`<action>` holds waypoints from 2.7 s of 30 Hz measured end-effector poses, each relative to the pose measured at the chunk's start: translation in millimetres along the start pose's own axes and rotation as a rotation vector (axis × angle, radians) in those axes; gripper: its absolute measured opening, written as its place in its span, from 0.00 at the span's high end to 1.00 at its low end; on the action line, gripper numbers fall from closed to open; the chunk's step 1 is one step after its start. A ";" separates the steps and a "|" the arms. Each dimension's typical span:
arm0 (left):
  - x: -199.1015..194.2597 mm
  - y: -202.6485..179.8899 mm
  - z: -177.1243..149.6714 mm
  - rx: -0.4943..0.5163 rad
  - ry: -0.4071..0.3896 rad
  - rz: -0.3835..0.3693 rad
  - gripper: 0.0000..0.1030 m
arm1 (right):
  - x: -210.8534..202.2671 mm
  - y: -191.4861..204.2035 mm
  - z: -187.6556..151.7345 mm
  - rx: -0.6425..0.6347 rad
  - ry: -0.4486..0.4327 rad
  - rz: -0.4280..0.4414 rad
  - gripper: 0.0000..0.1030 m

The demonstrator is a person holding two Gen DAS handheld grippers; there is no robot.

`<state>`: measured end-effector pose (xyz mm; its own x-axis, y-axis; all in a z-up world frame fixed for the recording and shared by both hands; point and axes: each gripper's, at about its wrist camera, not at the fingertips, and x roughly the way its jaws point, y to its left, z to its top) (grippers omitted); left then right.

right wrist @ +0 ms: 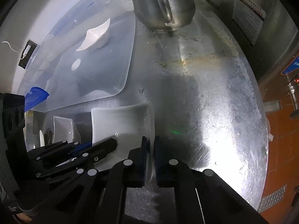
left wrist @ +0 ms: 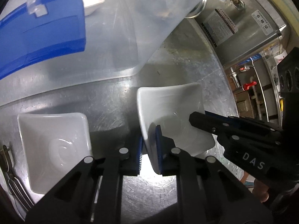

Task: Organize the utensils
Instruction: 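Close the left and right grippers on a second white square dish, then carry the second dish with both grippers into the clear box and release, then close the left and right grippers on a third white square dish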

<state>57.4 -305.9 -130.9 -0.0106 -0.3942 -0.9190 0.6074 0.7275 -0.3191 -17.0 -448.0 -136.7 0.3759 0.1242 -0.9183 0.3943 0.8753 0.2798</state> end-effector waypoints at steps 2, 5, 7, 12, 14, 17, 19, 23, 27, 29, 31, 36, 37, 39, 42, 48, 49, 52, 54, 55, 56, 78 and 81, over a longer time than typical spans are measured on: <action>-3.5 -1.3 -0.5 0.003 -0.008 -0.008 0.91 | -2.2 -1.7 -1.6 0.008 -0.001 -0.004 0.91; -19.3 -12.8 -2.4 0.050 -0.052 -0.015 0.91 | -20.4 -4.1 -7.3 0.018 -0.028 -0.001 0.92; -35.8 -28.3 -3.5 0.111 -0.096 -0.011 0.91 | -45.3 0.4 -11.1 0.002 -0.078 -0.016 0.92; -92.7 -47.8 8.6 0.175 -0.238 -0.073 0.91 | -113.3 20.5 -4.4 -0.047 -0.231 -0.030 0.93; -116.4 -45.1 20.9 0.182 -0.291 -0.080 0.90 | -134.9 43.0 10.8 -0.106 -0.296 -0.030 0.93; -152.1 -28.1 47.8 0.196 -0.362 -0.037 0.90 | -145.3 80.9 47.1 -0.201 -0.342 -0.021 0.93; -163.2 -11.4 74.0 0.207 -0.358 0.017 0.90 | -135.0 103.3 80.1 -0.243 -0.332 -0.017 0.93; -152.0 36.5 135.1 0.176 -0.269 0.067 0.90 | -88.4 128.3 152.8 -0.236 -0.206 0.012 0.92; -99.1 81.7 193.1 0.130 -0.075 0.065 0.90 | -35.4 140.1 196.0 -0.198 -0.095 -0.042 0.92; -79.3 96.8 208.5 0.091 -0.028 0.060 0.90 | -3.4 143.5 208.8 -0.195 -0.025 -0.080 0.92; -59.1 107.4 219.8 0.089 0.011 0.070 0.90 | 17.1 142.9 213.9 -0.178 0.017 -0.101 0.92; -24.1 119.6 227.9 0.071 0.073 0.052 0.90 | 50.2 136.7 227.4 -0.156 0.055 -0.173 0.91; -22.2 121.6 228.3 0.074 0.073 0.053 0.90 | 53.2 137.9 228.9 -0.160 0.059 -0.188 0.91; -18.9 125.0 230.8 0.063 0.076 0.040 0.90 | 59.5 139.9 230.4 -0.162 0.071 -0.204 0.90; -16.7 131.5 236.1 0.062 0.074 0.029 0.90 | 65.5 146.8 231.4 -0.168 0.082 -0.225 0.88; -36.7 126.2 230.5 0.068 0.015 0.029 0.83 | 35.9 162.5 209.3 -0.253 -0.022 -0.313 0.81; -49.6 125.6 227.0 0.067 -0.016 0.026 0.81 | 24.4 163.8 203.8 -0.264 -0.043 -0.298 0.81; -102.7 116.9 207.9 0.105 -0.142 0.031 0.80 | -27.2 161.4 165.8 -0.279 -0.110 -0.191 0.81; -147.1 110.9 174.9 0.129 -0.225 -0.005 0.71 | -61.0 155.4 127.0 -0.285 -0.140 -0.099 0.72; -158.9 107.7 162.2 0.133 -0.244 -0.023 0.59 | -73.7 151.1 107.1 -0.280 -0.150 -0.059 0.67; -176.9 105.6 137.7 0.139 -0.276 -0.065 0.48 | -82.7 147.1 87.2 -0.275 -0.154 -0.022 0.62; -75.7 109.3 -95.8 0.028 0.081 -0.149 0.63 | 17.9 129.7 -105.8 -0.059 0.192 0.120 0.69; -73.8 108.1 -107.0 0.021 0.090 -0.137 0.68 | 20.5 125.4 -106.6 -0.040 0.193 0.121 0.73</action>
<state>38.8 -138.0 -122.4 -0.1650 -0.4361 -0.8847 0.6118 0.6583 -0.4386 -49.2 -285.9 -150.2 0.2492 0.3137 -0.9162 0.3211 0.8658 0.3838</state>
